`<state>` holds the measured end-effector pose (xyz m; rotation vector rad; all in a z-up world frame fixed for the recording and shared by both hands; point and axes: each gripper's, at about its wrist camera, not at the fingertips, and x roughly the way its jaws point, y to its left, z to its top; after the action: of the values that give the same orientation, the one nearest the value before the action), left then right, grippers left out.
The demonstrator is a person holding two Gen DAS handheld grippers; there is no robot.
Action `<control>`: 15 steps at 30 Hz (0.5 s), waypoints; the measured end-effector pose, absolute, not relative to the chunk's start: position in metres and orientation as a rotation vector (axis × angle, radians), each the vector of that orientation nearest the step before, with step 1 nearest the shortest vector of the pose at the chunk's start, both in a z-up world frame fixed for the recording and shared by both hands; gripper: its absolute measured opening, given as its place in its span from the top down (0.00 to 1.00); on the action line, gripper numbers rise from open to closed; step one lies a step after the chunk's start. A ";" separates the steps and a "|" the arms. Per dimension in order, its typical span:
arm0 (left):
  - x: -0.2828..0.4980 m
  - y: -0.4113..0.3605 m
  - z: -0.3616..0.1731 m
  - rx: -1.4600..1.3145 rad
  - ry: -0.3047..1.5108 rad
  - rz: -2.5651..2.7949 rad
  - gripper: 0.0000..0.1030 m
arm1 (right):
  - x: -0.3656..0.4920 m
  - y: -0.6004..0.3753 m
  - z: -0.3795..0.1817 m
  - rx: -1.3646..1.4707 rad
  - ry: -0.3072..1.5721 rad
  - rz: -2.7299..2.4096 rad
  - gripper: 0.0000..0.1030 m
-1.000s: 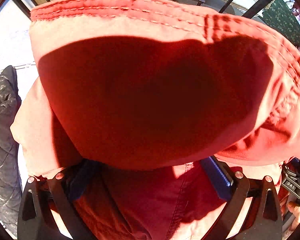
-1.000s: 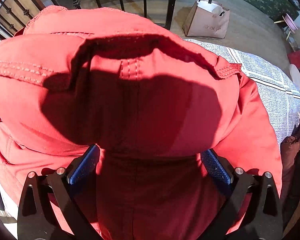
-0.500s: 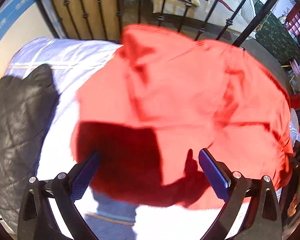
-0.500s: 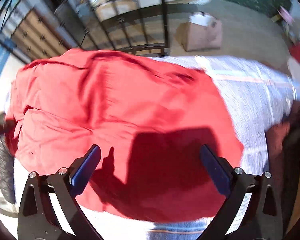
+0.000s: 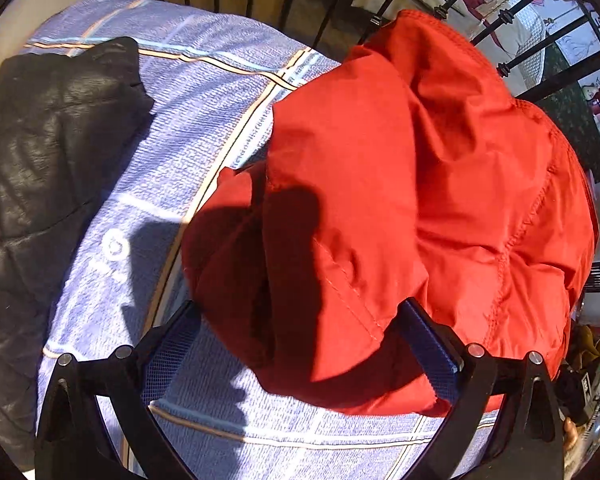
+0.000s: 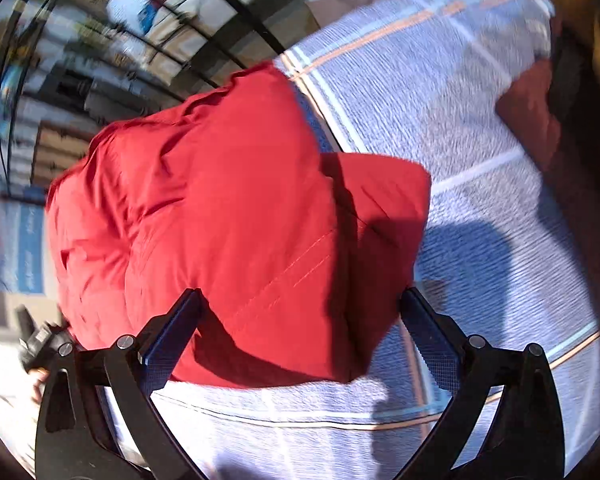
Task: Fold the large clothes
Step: 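Grasp the folded red jacket bundle with both grippers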
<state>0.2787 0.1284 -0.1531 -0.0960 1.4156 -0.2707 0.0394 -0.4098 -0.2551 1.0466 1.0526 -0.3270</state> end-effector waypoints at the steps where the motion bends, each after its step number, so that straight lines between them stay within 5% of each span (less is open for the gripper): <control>1: 0.281 0.130 -0.157 -0.108 1.422 -0.275 0.05 | 0.039 -0.414 -0.261 1.094 1.037 -0.321 0.05; 15: 0.298 0.138 -0.202 -0.322 1.527 -0.368 0.04 | 0.048 -0.447 -0.305 1.324 0.978 -0.221 0.04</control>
<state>0.2979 0.1381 -0.2018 -0.3222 1.5269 -0.3683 0.0476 -0.4467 -0.3048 1.3238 0.9781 -0.2209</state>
